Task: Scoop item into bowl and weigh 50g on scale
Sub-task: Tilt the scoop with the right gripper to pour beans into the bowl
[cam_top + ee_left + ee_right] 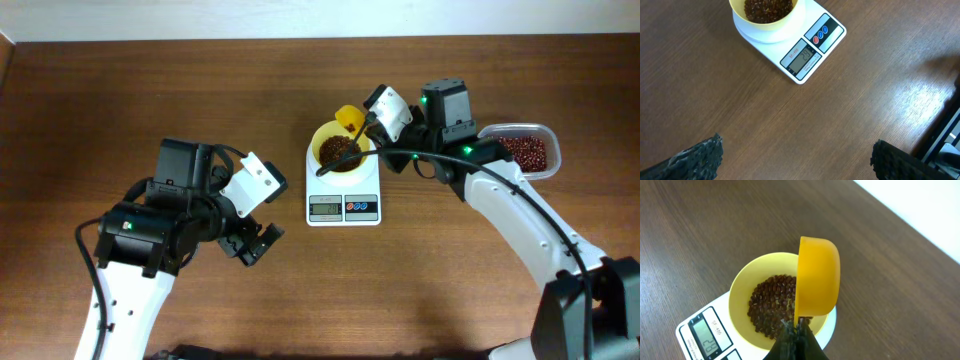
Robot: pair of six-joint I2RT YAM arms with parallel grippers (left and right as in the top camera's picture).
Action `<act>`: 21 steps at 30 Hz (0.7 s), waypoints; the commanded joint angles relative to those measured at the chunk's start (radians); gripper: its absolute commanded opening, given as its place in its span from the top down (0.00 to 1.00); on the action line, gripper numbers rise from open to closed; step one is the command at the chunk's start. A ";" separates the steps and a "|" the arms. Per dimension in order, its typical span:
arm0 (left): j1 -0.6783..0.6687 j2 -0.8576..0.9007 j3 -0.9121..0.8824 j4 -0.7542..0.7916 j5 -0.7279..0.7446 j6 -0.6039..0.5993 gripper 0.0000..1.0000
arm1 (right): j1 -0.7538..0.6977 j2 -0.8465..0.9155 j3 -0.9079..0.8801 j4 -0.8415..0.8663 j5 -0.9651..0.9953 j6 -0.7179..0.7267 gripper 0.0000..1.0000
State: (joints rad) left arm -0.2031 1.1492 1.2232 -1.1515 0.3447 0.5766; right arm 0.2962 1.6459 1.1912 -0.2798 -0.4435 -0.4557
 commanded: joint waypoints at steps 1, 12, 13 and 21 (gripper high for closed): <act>0.005 -0.005 0.019 0.002 0.014 0.012 0.01 | 0.008 -0.023 -0.006 -0.022 0.010 -0.011 0.96; 0.005 -0.005 0.019 0.002 0.015 0.012 0.01 | 0.071 -0.086 -0.005 -0.008 0.122 -0.012 0.96; 0.005 -0.005 0.019 0.002 0.014 0.012 0.01 | 0.071 -0.080 -0.007 -0.027 0.129 -0.012 0.96; 0.005 -0.005 0.019 0.002 0.015 0.012 0.01 | 0.066 -0.197 -0.011 -0.037 0.196 0.029 0.96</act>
State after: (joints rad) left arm -0.2031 1.1492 1.2232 -1.1519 0.3447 0.5766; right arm 0.3618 1.5677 1.1809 -0.3191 -0.2657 -0.4679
